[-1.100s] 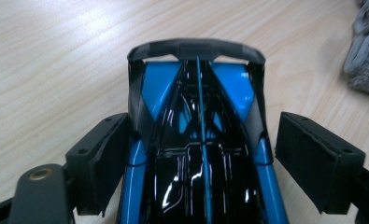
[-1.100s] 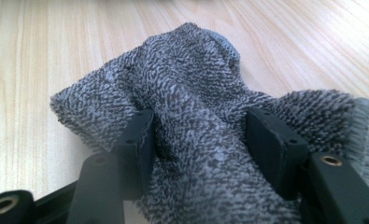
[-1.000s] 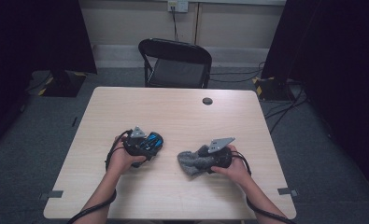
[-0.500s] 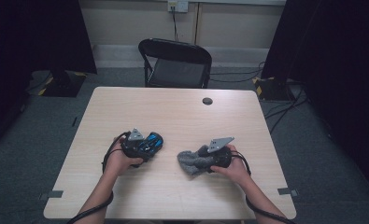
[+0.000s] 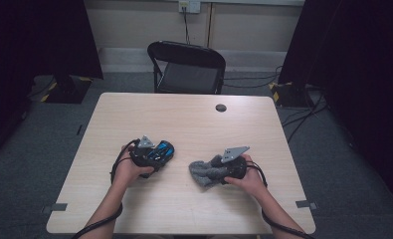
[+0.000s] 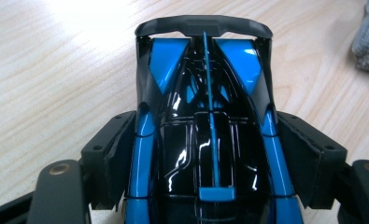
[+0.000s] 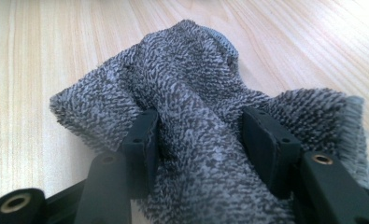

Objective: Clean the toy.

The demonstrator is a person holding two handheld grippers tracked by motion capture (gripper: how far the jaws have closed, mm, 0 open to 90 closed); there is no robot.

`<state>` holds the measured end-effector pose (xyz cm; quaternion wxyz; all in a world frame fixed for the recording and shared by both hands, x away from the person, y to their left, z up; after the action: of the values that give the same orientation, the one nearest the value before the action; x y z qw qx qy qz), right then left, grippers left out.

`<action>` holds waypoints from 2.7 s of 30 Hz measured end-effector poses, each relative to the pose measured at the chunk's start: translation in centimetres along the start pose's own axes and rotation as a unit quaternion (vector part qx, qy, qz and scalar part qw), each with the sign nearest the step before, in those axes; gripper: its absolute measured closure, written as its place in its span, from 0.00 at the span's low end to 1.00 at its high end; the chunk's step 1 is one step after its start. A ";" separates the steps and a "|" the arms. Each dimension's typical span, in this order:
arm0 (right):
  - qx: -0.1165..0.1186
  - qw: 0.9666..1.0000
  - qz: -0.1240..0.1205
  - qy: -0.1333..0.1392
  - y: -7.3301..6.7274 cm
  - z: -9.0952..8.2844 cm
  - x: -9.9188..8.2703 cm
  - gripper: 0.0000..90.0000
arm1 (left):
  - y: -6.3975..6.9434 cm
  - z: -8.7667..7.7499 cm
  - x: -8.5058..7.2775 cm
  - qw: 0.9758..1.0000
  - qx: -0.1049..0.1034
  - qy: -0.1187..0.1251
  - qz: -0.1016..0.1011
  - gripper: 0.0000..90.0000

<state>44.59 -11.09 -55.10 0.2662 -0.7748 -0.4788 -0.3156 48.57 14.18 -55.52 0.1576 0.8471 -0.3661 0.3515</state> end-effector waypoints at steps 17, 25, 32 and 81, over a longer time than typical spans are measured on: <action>0.001 1.000 0.001 -0.001 0.0 0.0 0.0 0.54 | 0.0 2.4 2.1 1.000 0.014 -0.008 -0.006 0.20; 0.002 1.000 0.002 -0.001 0.0 0.0 0.0 0.54 | -0.1 2.2 2.3 1.000 0.008 -0.021 -0.007 0.23; 0.001 1.000 0.002 0.000 0.0 0.0 0.0 0.54 | -0.1 2.4 2.5 0.999 0.014 -0.037 -0.004 0.25; -0.098 0.988 0.113 0.038 3.9 -1.4 11.8 0.88 | 7.2 -2.9 7.6 0.989 -0.100 0.101 0.037 0.28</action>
<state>51.85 -6.94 -45.82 0.2407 -0.8339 -0.3441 -0.3582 45.54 6.92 -47.99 0.2645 0.7730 -0.4132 0.4022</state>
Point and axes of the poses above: each handheld gripper's, and its own axes: z roughly forward along the jaws, x roughly out of its top, y roughly to its right, the point moved 8 cm from there along z, roughly forward along the jaws, and after that the axes turned 4 degrees about z, right-handed, at the moved point
